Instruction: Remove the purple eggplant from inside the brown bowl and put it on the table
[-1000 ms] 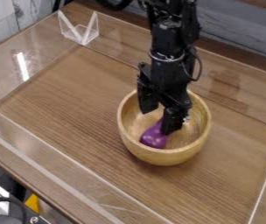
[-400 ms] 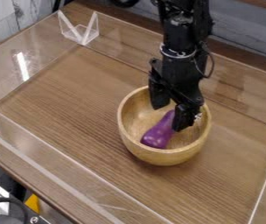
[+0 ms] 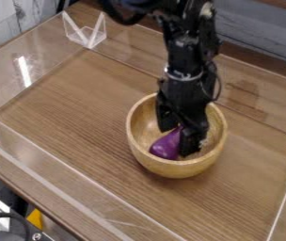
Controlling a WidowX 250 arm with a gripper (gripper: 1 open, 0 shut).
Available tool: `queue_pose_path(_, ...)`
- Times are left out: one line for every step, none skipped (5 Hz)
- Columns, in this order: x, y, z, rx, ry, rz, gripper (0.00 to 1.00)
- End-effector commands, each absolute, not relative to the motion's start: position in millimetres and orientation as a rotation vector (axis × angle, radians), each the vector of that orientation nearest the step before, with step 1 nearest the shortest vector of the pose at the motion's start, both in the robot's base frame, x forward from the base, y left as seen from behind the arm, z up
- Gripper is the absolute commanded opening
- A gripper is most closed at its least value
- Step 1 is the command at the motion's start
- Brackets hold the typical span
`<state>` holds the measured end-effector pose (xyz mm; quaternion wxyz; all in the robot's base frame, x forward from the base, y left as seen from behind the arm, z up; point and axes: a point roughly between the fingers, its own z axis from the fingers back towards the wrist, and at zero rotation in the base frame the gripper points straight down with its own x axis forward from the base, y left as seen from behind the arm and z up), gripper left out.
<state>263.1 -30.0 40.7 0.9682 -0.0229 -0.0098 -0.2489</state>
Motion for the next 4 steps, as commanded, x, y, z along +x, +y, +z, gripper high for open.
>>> queue_pose_path(264, -22, 40.8, -0.053, -0.065, -0.499, 1.0)
queue_pose_path(265, -13, 47.0, -0.057, -0.068, -0.477, 0.0)
queue_pose_path(267, -6, 53.5, -0.06, -0.068, -0.45, 0.0)
queue_pose_path(271, -6, 64.3, -0.063, -0.068, -0.415, 0.0)
